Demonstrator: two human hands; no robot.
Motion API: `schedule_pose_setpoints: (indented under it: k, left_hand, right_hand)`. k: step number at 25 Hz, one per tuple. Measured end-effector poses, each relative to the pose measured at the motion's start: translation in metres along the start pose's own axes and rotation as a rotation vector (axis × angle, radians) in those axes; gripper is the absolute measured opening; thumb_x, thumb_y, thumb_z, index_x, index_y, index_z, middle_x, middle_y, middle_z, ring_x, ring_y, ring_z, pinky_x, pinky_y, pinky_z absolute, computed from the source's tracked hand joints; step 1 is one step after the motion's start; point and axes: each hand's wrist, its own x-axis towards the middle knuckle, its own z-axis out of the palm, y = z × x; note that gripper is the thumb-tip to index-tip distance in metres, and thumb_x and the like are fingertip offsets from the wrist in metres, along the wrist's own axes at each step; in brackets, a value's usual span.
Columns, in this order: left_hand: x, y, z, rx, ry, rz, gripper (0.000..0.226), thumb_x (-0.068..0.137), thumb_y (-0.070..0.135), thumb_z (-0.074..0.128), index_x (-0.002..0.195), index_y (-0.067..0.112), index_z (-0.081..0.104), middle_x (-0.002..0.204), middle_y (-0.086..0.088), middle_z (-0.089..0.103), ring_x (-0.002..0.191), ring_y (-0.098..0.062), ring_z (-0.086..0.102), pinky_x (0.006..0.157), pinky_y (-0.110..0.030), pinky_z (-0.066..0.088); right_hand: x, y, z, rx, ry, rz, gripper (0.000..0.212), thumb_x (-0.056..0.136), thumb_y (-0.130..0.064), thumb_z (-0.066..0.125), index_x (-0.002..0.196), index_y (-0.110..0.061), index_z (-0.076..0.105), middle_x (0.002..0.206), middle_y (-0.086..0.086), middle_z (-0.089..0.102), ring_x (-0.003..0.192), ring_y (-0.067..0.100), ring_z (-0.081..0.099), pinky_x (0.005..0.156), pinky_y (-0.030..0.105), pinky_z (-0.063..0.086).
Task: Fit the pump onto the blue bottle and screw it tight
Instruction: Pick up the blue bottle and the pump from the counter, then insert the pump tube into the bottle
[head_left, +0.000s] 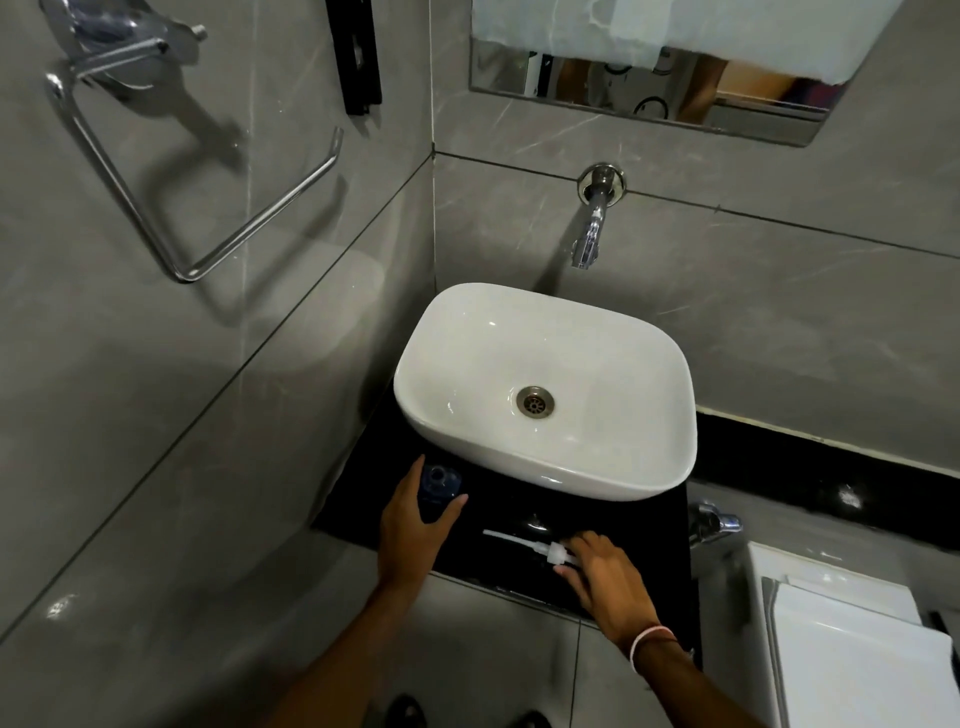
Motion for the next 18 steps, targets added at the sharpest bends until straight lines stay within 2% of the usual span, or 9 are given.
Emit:
schedule_pose_setpoints:
  k: [4,6,8,12,15,18]
  left_hand:
    - [0.001,-0.003,-0.004,0.066,-0.003,0.061,0.085,0.073,0.046,0.083,0.146,0.019,0.047,0.141,-0.008,0.059,0.13,-0.022,0.054,0.103,-0.025,0.041]
    - [0.001,-0.004,-0.005,0.112,0.004,0.079,0.088,0.072,0.05,0.082,0.147,0.021,0.046,0.14,-0.007,0.061,0.128,-0.023,0.056,0.101,-0.025,0.042]
    - [0.0,-0.004,-0.007,0.211,0.038,0.131,0.089,0.072,0.056,0.079,0.146,0.019,0.046,0.139,-0.009,0.062,0.126,-0.025,0.057,0.101,-0.03,0.045]
    - [0.003,-0.007,-0.011,0.544,0.136,0.313,0.089,0.077,0.072,0.06,0.142,0.012,0.051,0.141,-0.017,0.059,0.132,-0.033,0.053,0.11,-0.051,0.041]
    - [0.005,-0.008,-0.016,0.64,0.104,0.341,0.092,0.079,0.077,0.054,0.145,0.014,0.047,0.146,-0.017,0.053,0.137,-0.034,0.047,0.112,-0.056,0.037]
    - [0.005,-0.009,-0.02,0.656,0.05,0.356,0.094,0.08,0.076,0.052,0.148,0.013,0.042,0.149,-0.017,0.049,0.139,-0.035,0.045,0.112,-0.057,0.038]
  right_hand:
    - [0.007,-0.023,-0.036,0.423,0.127,0.039,0.03,0.088,-0.024,0.078,0.118,-0.021,0.074,0.099,0.0,0.077,0.084,0.008,0.073,0.075,0.021,0.058]
    - [0.016,-0.037,-0.065,0.479,0.225,0.017,0.028,0.085,-0.025,0.079,0.113,-0.026,0.076,0.092,-0.006,0.076,0.08,0.005,0.071,0.07,0.014,0.054]
    - [0.029,-0.059,-0.094,0.462,0.26,-0.06,0.023,0.084,-0.025,0.076,0.107,-0.026,0.076,0.087,-0.007,0.075,0.08,0.006,0.07,0.071,0.015,0.054]
    - [0.066,-0.108,-0.138,0.215,0.101,-0.207,0.013,0.085,-0.022,0.068,0.097,-0.021,0.071,0.081,0.005,0.069,0.075,0.02,0.065,0.07,0.035,0.055]
    - [0.087,-0.131,-0.156,0.018,-0.091,-0.247,0.015,0.084,-0.019,0.061,0.096,-0.017,0.069,0.086,0.007,0.067,0.08,0.028,0.064,0.07,0.041,0.055]
    - [0.097,-0.145,-0.166,-0.069,-0.172,-0.298,0.008,0.082,-0.015,0.058,0.086,-0.013,0.065,0.078,0.001,0.057,0.07,0.026,0.056,0.065,0.039,0.052]
